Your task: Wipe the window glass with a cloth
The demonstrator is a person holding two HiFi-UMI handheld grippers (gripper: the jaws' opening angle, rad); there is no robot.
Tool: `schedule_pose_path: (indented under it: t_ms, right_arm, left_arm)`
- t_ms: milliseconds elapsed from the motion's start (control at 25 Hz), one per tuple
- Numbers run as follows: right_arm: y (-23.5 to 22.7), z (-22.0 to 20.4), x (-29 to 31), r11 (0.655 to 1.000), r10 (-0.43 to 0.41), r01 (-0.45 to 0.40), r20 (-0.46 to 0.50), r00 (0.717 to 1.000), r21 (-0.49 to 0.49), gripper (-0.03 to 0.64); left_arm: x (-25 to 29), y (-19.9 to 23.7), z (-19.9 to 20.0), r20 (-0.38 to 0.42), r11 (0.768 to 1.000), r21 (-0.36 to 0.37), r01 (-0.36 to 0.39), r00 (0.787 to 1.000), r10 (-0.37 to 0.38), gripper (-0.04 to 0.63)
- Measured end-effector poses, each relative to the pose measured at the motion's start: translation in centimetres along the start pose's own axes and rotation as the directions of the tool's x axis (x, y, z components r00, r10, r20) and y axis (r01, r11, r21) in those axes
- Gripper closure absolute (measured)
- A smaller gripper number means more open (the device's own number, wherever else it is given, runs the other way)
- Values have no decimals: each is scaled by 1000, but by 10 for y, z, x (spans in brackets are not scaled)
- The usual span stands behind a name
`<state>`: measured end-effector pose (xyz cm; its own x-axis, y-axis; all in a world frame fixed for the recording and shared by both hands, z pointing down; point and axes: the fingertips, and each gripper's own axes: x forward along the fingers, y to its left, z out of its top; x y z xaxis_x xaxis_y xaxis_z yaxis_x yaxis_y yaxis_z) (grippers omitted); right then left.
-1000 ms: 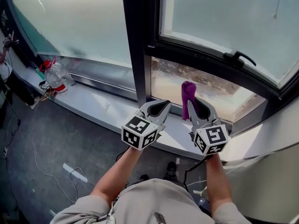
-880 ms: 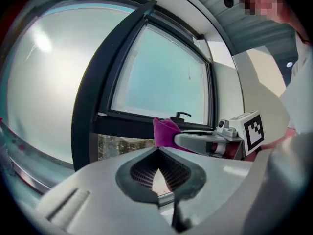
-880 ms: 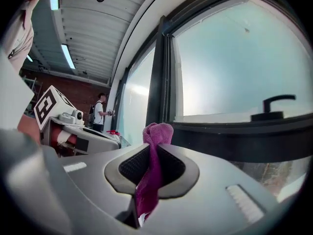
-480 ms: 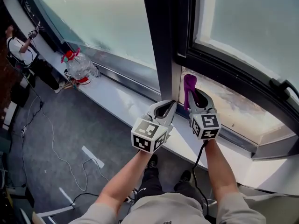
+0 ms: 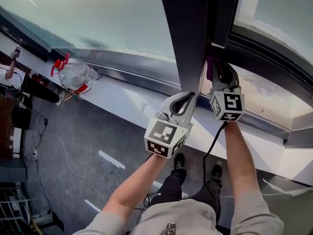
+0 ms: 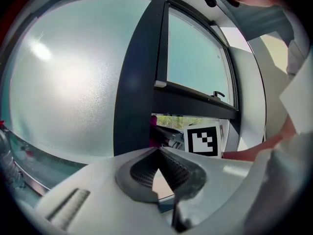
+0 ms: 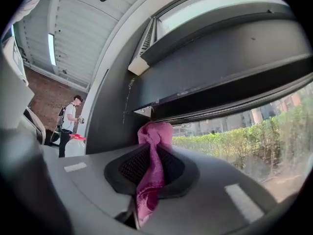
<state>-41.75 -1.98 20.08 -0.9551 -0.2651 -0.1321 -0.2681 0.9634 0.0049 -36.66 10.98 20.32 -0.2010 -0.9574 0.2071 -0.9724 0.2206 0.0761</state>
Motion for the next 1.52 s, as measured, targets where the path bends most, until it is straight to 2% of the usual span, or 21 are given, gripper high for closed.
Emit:
schedule_pose_path:
  t_ms: [120, 320, 560, 800, 1040, 1280, 1440, 1520]
  right_arm:
    - [-8, -3, -6, 997, -50, 49, -15, 999, -52, 551]
    - [-64, -2, -40, 987, -155, 154, -19, 988, -55, 551]
    - [-143, 16, -106, 971, -231, 231, 12, 973, -61, 549]
    - [-254, 17, -204, 930, -364, 363, 6, 932, -55, 549]
    - [-364, 20, -292, 863, -501, 499, -11, 865, -78, 551]
    - [-475, 24, -391, 754, -655, 652, -28, 755, -81, 551]
    - [-529, 29, -439, 692, -721, 717, -28, 692, -87, 551]
    - [-550, 31, -458, 649, -761, 758, -22, 649, -71, 551]
  left_arm:
    - [9, -1, -8, -28, 999, -13, 33, 999, -33, 594]
    - [37, -39, -11, -48, 996, -20, 92, 995, -92, 594]
    - [80, -117, -10, -67, 986, -16, 168, 983, -168, 594]
    - [136, -220, -19, -78, 964, -17, 265, 961, -266, 594]
    - [192, -321, -29, -95, 926, -23, 377, 921, -377, 594]
    - [228, -424, -38, -113, 875, -20, 484, 868, -483, 594]
    - [240, -473, -40, -135, 855, -3, 519, 847, -515, 594]
    - [242, -488, -40, -150, 849, 6, 528, 840, -521, 594]
